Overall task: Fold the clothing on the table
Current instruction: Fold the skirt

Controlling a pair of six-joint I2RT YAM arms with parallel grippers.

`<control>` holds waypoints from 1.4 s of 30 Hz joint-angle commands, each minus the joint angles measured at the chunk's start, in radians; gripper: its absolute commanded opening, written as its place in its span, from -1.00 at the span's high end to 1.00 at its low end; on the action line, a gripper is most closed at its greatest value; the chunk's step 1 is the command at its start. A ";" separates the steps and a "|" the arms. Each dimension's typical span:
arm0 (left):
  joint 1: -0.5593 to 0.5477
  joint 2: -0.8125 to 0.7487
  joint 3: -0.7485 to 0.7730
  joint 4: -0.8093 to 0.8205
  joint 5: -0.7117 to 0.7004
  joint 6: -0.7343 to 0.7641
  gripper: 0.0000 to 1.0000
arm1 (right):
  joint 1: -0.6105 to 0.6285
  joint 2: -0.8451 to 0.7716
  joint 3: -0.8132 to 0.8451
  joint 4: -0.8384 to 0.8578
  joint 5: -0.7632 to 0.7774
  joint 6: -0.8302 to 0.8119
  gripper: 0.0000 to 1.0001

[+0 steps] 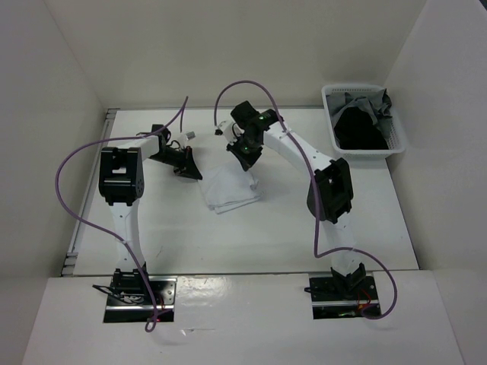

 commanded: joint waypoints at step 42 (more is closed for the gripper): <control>-0.040 -0.025 -0.040 0.032 -0.139 0.025 1.00 | 0.168 0.304 0.443 -0.160 -0.105 -0.011 1.00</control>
